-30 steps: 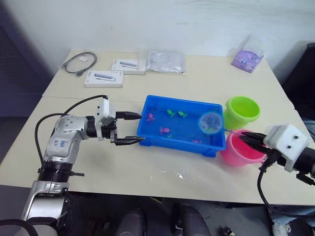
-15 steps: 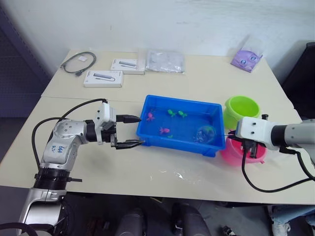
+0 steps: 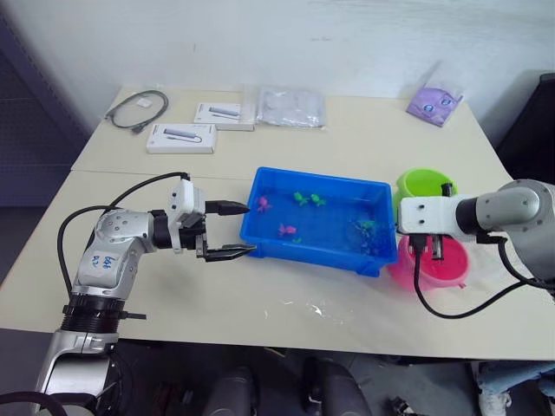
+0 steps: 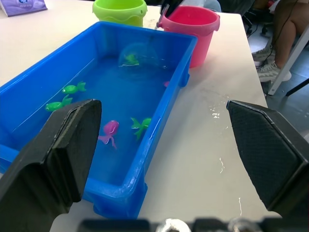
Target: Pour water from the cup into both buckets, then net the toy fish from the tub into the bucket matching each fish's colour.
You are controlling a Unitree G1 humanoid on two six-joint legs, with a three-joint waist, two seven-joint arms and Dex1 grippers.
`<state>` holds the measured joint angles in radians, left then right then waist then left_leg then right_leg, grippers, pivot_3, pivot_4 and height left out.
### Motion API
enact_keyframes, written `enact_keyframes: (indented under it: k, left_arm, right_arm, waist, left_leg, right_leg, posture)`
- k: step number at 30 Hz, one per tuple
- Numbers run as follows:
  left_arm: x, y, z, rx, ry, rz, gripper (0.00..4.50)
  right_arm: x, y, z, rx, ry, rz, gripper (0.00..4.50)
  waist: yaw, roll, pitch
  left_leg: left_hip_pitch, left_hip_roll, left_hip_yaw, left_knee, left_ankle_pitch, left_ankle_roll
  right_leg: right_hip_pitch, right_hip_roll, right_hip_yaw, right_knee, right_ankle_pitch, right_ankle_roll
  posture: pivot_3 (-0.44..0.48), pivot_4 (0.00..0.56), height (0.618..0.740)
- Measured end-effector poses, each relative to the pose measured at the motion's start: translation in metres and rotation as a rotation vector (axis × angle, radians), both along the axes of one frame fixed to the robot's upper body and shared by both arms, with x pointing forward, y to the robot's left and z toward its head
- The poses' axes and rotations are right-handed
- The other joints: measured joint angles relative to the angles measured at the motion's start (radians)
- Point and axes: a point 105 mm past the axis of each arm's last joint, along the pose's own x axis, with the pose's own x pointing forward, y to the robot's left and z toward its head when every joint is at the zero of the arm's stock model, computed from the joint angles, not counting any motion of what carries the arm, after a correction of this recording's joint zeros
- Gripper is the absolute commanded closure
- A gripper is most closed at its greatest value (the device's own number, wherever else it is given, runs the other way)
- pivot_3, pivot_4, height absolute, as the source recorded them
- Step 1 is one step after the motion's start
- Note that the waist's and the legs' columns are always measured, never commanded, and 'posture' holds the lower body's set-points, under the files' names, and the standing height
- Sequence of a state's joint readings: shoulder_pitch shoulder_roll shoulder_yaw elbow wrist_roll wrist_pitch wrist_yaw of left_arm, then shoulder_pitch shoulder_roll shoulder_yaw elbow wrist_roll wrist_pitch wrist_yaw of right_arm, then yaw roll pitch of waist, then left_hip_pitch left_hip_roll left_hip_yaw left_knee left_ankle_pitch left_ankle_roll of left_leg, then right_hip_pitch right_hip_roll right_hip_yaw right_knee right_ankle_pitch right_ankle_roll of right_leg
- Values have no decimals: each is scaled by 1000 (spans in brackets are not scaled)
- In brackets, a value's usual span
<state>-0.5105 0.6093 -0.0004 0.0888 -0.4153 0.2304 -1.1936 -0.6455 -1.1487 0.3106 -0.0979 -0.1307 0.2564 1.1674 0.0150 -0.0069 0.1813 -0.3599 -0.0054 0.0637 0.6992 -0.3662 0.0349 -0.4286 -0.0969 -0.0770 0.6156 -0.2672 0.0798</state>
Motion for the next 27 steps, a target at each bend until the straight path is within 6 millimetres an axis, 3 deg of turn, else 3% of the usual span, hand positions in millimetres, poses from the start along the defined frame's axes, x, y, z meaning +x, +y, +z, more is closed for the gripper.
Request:
enact_keyframes:
  k: [14, 27]
  left_arm:
    - [0, -1, 0, -4, 1, 0, 36]
    - [1, -1, 0, -7, 7, 8, 36]
  right_arm:
    - [-25, 8, -17, -58, 179, 71, 4500]
    - [-21, 18, -25, 393, 263, -156, 4500]
  waist:
    - [7, 0, 0]
    - [3, 0, 0]
  left_leg:
    - [0, 0, -1, 0, 0, 0]
    - [0, 0, -1, 0, 0, -1]
  right_leg:
    - [0, 0, -1, 0, 0, 0]
    - [0, 0, -1, 3, 0, 0]
  posture:
    - [0, 150, 740]
    - [0, 150, 740]
